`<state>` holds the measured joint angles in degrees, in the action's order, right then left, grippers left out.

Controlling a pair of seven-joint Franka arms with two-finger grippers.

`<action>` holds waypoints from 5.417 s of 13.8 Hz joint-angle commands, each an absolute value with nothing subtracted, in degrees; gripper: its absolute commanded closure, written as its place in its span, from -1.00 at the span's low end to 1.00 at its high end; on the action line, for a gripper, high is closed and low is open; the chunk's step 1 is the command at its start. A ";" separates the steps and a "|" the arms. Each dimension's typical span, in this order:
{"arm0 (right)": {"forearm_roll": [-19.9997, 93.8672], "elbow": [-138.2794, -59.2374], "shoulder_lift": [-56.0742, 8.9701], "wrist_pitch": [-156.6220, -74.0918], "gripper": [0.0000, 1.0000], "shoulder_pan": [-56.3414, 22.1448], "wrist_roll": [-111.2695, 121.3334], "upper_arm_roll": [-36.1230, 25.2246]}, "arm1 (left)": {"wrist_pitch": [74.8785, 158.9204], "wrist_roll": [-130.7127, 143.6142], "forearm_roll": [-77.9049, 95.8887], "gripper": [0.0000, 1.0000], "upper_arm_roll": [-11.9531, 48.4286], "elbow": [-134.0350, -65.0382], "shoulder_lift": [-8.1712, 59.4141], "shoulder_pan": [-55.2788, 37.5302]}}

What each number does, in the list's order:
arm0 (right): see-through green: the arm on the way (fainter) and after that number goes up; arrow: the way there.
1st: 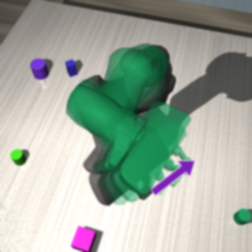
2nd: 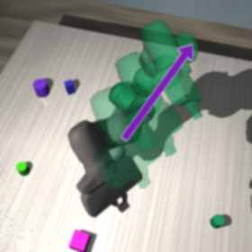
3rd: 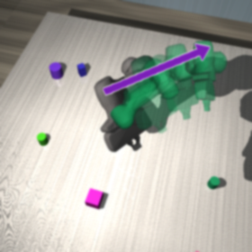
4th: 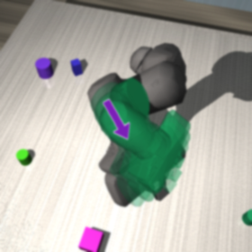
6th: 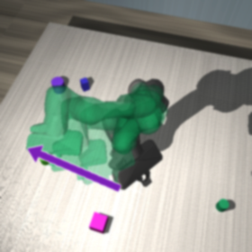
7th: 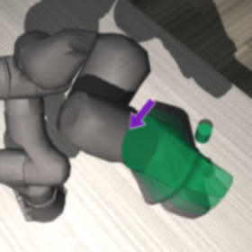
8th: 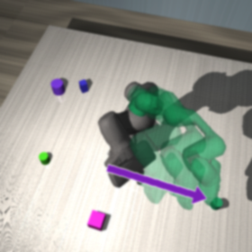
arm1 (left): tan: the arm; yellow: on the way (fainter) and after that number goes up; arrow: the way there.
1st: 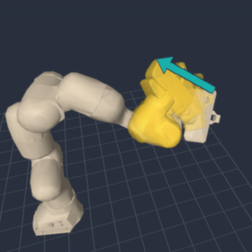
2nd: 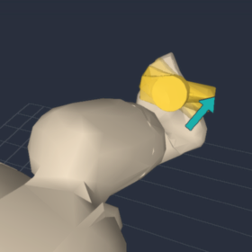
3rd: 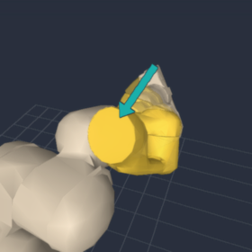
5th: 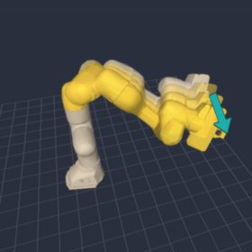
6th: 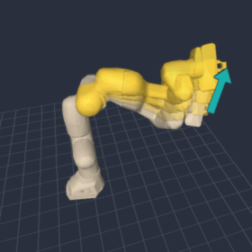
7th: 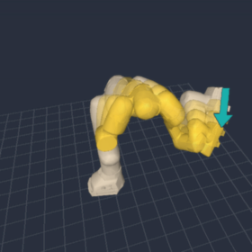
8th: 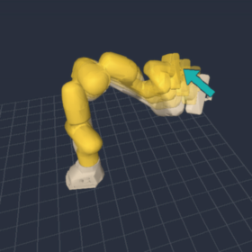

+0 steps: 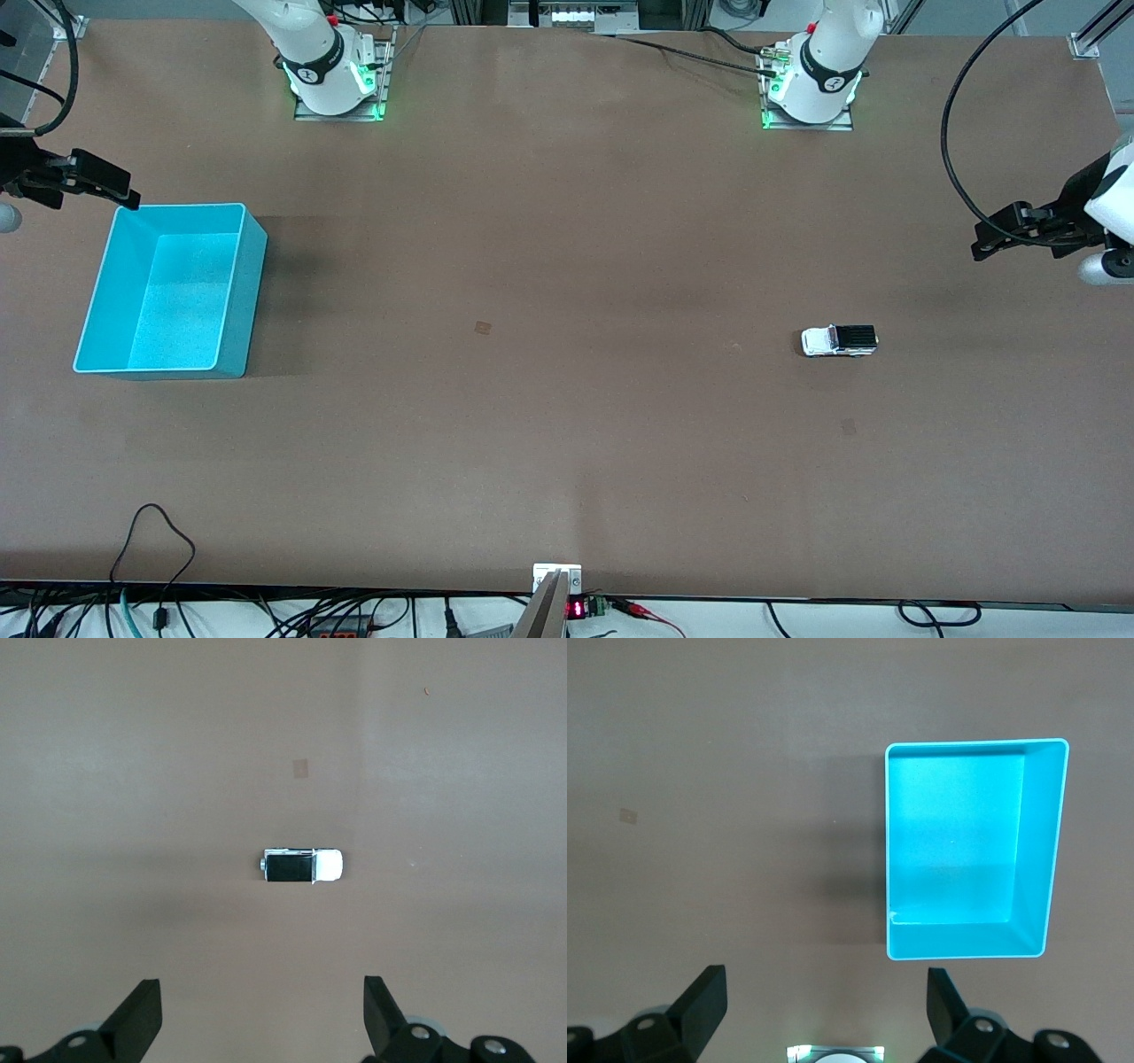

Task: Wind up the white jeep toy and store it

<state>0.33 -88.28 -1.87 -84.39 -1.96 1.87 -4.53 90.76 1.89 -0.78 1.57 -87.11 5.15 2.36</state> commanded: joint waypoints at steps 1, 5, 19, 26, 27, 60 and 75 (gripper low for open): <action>1.05 -88.51 -1.49 -84.55 -1.00 -1.85 1.23 -4.57 | 90.09 1.49 0.35 -1.00 1.49 -88.15 3.78 2.46; 1.05 -88.51 -1.49 -84.55 -1.00 -1.85 1.23 -4.57 | 90.18 1.49 0.35 -1.00 1.49 -89.29 4.04 2.37; 0.62 -86.48 -6.06 -84.64 -1.00 -1.49 2.46 -4.83 | 101.23 -15.70 -0.09 -1.00 5.27 -102.29 15.73 1.84; -2.63 -86.40 -8.78 -84.64 -1.00 -1.76 4.92 -4.83 | 118.02 -39.61 -8.50 -1.00 6.67 -111.62 18.36 2.72; -2.64 -86.48 -9.22 -84.46 -1.00 -1.76 4.92 -4.83 | 119.26 -43.90 -9.83 -1.00 6.77 -111.62 19.24 2.90; -1.76 -87.01 -10.99 -81.12 -1.00 -1.58 4.13 -4.83 | 142.11 -84.99 -9.93 -0.52 10.11 -119.79 26.81 9.67; -1.67 -87.10 -10.99 -81.12 -1.00 -1.41 4.22 -4.83 | 138.78 -82.64 -9.58 0.42 10.28 -121.11 23.82 10.55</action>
